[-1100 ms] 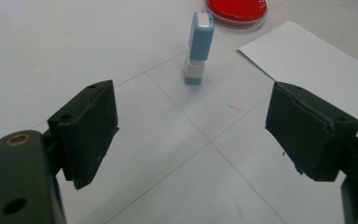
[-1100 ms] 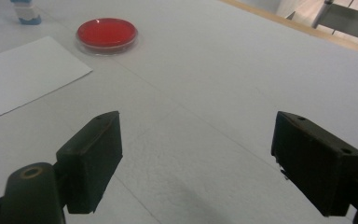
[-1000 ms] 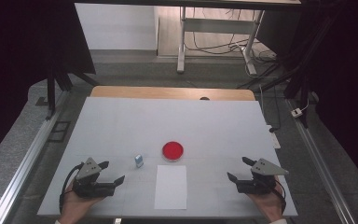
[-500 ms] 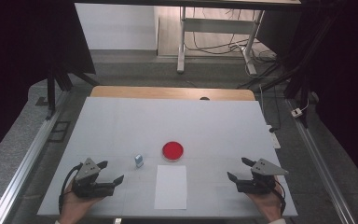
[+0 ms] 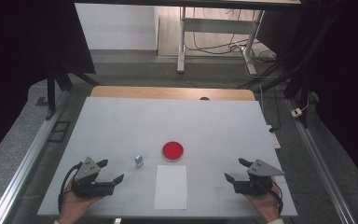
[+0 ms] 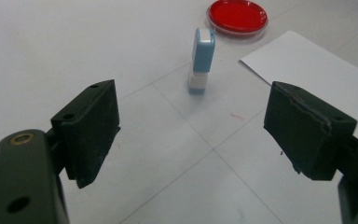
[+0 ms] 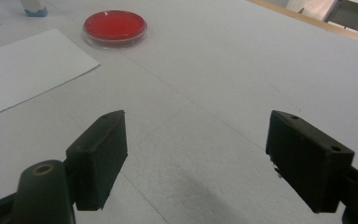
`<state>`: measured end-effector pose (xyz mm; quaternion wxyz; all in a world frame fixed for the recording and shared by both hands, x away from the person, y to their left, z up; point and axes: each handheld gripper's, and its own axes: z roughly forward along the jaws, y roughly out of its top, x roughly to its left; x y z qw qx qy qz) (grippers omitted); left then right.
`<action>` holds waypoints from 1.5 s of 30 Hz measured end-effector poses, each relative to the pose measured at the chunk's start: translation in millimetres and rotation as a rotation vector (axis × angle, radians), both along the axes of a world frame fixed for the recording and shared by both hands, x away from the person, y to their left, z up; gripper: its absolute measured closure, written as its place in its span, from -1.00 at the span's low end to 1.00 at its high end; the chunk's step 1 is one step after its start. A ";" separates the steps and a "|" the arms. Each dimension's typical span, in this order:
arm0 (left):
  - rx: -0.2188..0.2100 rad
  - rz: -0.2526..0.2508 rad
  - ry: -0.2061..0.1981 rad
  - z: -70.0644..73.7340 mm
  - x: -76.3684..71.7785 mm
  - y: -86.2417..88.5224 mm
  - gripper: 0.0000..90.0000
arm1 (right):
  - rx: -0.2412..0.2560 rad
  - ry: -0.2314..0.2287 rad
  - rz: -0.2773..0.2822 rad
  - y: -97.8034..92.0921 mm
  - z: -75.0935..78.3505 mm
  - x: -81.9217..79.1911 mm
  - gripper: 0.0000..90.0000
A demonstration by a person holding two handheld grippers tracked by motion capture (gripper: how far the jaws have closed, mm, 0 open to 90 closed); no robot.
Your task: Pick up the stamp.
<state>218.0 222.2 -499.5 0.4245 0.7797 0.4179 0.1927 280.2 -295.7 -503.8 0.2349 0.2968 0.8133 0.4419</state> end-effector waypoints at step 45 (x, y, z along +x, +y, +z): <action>0.060 -0.122 0.015 34.7 43.4 -45.4 -0.53 | 0.018 -0.004 -0.012 -2.4 -2.4 -2.8 -0.52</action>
